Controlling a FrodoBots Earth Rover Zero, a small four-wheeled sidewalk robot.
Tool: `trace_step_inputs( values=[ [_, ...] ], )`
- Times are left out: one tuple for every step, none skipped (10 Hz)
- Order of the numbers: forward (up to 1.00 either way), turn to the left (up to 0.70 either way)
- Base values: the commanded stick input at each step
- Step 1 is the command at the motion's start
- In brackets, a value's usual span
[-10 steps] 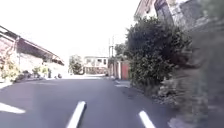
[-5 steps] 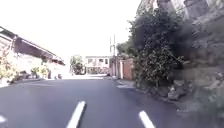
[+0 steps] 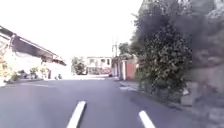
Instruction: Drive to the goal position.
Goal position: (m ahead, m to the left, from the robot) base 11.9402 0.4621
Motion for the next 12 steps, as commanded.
trace_step_inputs(
  values=[
    [0.85, 0.0],
    [0.85, 0.0],
    [0.85, 0.0],
    [0.85, 0.0],
    [0.85, 0.0],
    [0.85, 0.0],
    [0.85, 0.0],
    [0.85, 0.0],
    [0.85, 0.0],
    [0.85, 0.0],
    [0.85, 0.0],
    [0.85, 0.0]
  ],
)
